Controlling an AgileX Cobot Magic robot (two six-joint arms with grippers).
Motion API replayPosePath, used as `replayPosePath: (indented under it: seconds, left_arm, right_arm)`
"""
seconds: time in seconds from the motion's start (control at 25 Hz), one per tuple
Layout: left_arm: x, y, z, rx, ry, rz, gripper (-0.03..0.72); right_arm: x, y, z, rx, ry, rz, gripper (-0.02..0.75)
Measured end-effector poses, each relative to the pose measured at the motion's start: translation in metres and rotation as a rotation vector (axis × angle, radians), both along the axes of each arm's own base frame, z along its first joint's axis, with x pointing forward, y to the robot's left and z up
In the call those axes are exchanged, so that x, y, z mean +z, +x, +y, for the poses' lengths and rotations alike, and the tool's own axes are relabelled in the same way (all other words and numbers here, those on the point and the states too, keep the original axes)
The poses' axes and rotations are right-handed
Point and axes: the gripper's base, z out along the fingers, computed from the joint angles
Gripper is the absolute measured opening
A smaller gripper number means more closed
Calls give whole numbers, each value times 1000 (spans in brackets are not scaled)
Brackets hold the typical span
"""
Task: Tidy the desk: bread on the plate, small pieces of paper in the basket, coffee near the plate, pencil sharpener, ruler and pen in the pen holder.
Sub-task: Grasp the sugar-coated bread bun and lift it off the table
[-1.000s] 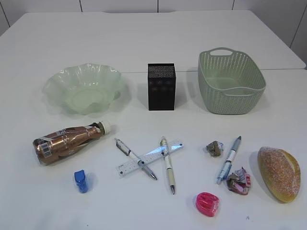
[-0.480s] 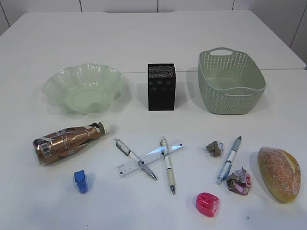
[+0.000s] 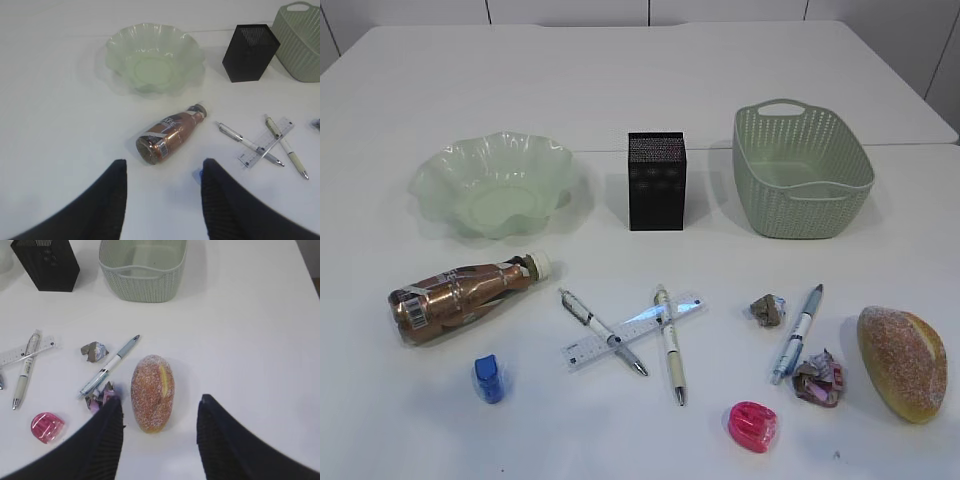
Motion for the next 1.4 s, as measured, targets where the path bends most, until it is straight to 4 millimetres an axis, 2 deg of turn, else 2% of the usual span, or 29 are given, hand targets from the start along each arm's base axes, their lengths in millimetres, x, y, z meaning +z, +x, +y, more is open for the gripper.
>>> replayPosePath:
  seconds: [0.2,0.56,0.84,1.16,1.4]
  left_arm:
    - [-3,7,-2,-8,-9,36,341]
    - [-8,18,-5,-25,-4,87,342]
    - [-6,21,-8,-31,-31,55,342]
    - [-5,21,-8,-34,-32,45,341]
    - [-5,22,-8,-33,-32,43,341]
  right_arm:
    - [-11,20,3,-15,45,105,386]
    - [-41,59,11,-61,154,349,386]
    - [-40,69,12,-58,184,282,386]
    - [-38,74,9,-45,122,226,386]
    - [-24,74,8,1,71,64,386]
